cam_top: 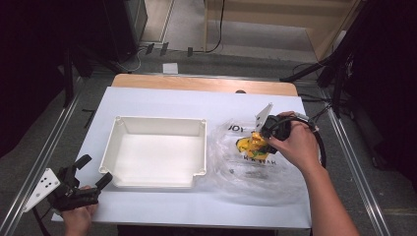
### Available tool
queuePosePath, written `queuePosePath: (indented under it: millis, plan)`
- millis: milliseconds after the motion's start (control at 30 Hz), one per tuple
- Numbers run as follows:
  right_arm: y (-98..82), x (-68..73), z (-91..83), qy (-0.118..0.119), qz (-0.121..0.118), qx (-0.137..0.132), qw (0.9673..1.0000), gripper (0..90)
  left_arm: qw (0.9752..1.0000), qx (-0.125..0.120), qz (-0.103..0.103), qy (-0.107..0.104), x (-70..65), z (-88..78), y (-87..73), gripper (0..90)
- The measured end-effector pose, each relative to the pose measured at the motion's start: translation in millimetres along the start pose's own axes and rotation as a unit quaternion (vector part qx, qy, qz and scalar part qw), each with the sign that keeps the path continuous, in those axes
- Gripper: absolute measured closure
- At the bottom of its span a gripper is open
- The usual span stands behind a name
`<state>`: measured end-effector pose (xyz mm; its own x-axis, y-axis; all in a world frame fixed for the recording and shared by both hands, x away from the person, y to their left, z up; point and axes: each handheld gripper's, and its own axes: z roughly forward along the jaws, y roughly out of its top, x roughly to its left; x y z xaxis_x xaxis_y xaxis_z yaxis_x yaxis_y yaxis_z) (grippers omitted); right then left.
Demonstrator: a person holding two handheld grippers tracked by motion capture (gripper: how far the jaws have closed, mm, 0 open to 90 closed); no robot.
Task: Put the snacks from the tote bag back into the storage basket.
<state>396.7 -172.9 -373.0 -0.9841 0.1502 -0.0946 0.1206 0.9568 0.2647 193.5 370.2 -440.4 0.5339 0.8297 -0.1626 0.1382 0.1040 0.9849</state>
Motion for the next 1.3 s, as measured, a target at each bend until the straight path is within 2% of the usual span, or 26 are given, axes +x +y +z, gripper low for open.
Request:
queuePosePath:
  millis: [133,367,733,933,1100,1300]
  plan:
    - [2.1,-1.9,1.6,-0.006,-0.004,0.010,0.9999,47.7,1.0000,-0.001,-0.001,0.000,0.1,0.0,0.0,0.0]
    - [4.3,-5.0,2.8,0.005,0.001,0.020,0.9998,50.3,1.0000,-0.001,-0.002,0.000,0.5,-0.1,-0.1,0.0]
    - [6.2,-5.7,2.4,0.011,0.022,0.026,0.9994,51.7,1.0000,-0.003,-0.003,0.000,1.0,-0.5,0.1,0.0]
    - [6.2,-4.9,0.9,0.011,0.009,0.016,0.9998,52.0,1.0000,-0.004,-0.005,0.001,1.5,-0.8,0.1,0.0]
    - [8.9,-4.2,-1.8,0.015,0.000,0.019,0.9997,52.1,1.0000,-0.004,-0.005,0.001,1.6,-0.8,0.1,0.0]
    - [10.5,-3.6,-11.7,0.011,0.002,0.017,0.9998,52.3,1.0000,-0.004,-0.005,0.000,1.8,-1.0,0.2,0.0]
